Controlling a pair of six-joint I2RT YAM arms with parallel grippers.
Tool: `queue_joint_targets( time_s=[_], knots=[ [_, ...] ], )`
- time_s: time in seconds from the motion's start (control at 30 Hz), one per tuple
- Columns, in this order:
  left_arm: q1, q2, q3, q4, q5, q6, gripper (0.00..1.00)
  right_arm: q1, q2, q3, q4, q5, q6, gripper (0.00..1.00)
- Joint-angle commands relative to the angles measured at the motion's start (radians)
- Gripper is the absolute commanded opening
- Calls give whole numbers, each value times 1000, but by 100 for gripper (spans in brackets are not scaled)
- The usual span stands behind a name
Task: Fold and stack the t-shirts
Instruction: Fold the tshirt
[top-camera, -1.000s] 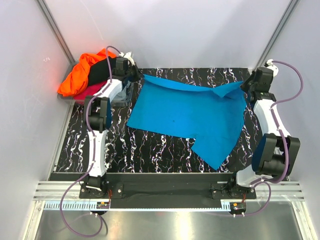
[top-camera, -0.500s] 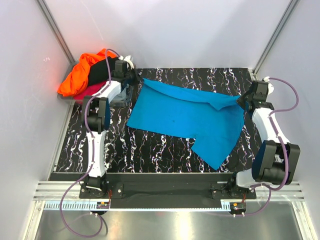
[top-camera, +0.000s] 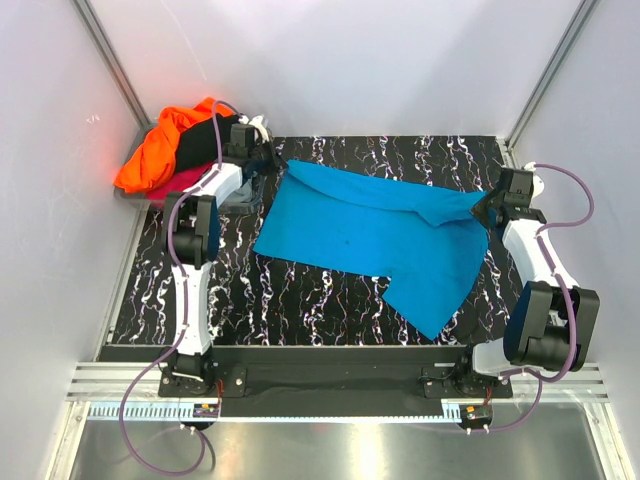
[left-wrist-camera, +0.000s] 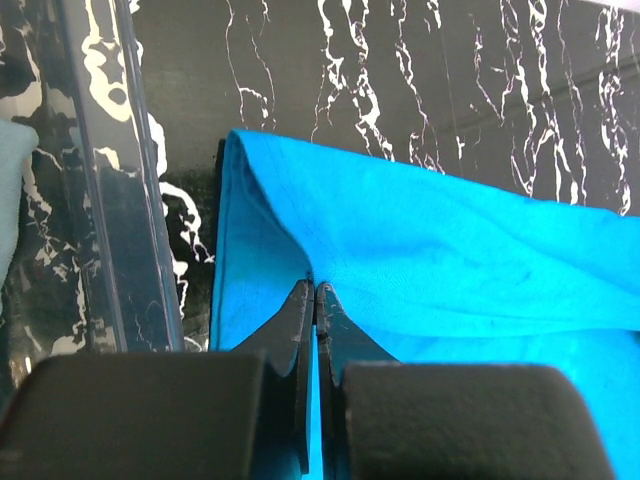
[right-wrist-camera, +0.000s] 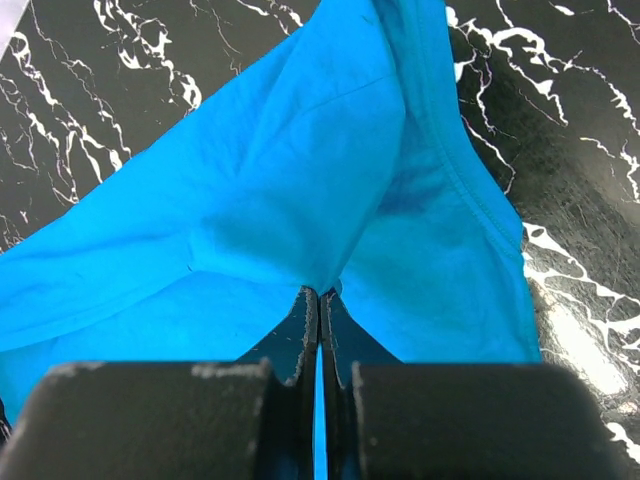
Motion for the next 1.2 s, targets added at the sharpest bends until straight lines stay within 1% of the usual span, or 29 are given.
queue_joint_targets(
  time_s=[0.0,0.17,0.27,0.3,0.33,0.37,0.4,0.43,0.5,0.53,0.6,0.63,0.67,0.7,0.73,0.77,0.83,0.9,0.97,1.07,1.1,1.13,1.17],
  knots=[
    [23,-53,-41,-44,-27,49,0,-3,-10,3,7,44,-2,0],
    [29,-64,-54,-58,-44,67,0,-3,-1,14,7,50,-11,0],
    [29,-73,-69,-73,-77,77,7,-3,-2,14,-1,53,-22,0],
    [29,-84,-83,-77,-84,83,13,-3,-2,20,-21,55,-37,2],
    [29,-84,-83,-78,-84,87,17,-3,-2,20,-44,64,-36,6],
    [28,-107,-100,-79,-93,92,24,-3,-4,32,-74,73,-34,10],
    [29,-121,-109,-78,-96,92,27,-4,-5,37,-108,79,-35,16],
    [28,-136,-118,-78,-98,93,31,-4,-10,40,-173,90,-36,25],
    [28,-179,-139,-78,-110,87,34,-4,-24,42,-223,104,-43,34],
    [28,-197,-150,-76,-107,87,39,-4,-42,40,-244,142,-46,43],
    [22,-248,-187,-67,-110,83,42,-9,-42,45,-225,179,-52,52],
    [22,-256,-195,-58,-108,81,43,-12,-10,63,-213,183,-80,54],
    [19,-260,-192,-58,-107,77,43,-12,16,116,-205,182,-97,58],
    [17,-258,-180,-58,-96,69,43,-12,48,152,-197,176,-109,59],
    [16,-247,-169,-59,-82,64,43,-12,83,190,-196,162,-118,59],
    [14,-239,-143,-61,-59,60,41,-12,146,254,-194,154,-115,59],
    [12,-210,-112,-58,-29,37,38,-12,229,324,-193,130,-85,57],
    [12,-186,-58,-59,39,26,36,-12,287,368,-189,69,-65,53],
    [14,-150,-13,-36,118,17,35,-12,367,419,-189,32,-39,53],
    [2,-104,41,13,201,-25,30,-12,458,459,-188,1,6,50],
    [-6,-96,54,15,209,-38,28,-12,482,468,-188,-1,17,48],
    [-27,-90,63,16,214,-40,26,-12,527,483,-188,7,47,40],
    [-40,-92,60,15,200,-38,25,-12,545,490,-188,16,58,36]
  ],
)
